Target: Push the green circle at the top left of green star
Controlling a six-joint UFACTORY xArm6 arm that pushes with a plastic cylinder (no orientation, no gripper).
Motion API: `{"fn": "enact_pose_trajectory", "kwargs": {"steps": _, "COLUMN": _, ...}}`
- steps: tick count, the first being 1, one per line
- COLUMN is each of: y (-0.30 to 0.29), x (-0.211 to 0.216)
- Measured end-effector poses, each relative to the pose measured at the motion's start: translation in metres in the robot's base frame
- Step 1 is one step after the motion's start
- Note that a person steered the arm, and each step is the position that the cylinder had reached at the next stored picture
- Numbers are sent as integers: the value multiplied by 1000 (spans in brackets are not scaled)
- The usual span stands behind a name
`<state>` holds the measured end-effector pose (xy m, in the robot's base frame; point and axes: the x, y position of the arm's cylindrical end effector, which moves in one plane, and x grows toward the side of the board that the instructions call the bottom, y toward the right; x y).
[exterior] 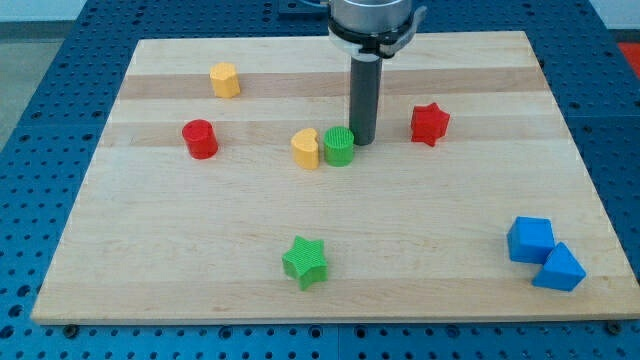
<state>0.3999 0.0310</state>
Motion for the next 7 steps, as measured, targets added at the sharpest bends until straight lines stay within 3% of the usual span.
{"fn": "enact_pose_trajectory", "kwargs": {"steps": 3, "y": -14, "x": 46}}
{"fn": "enact_pose_trajectory", "kwargs": {"steps": 5, "y": -33, "x": 10}}
{"fn": "enact_pose_trajectory", "kwargs": {"steps": 7, "y": -44, "x": 58}}
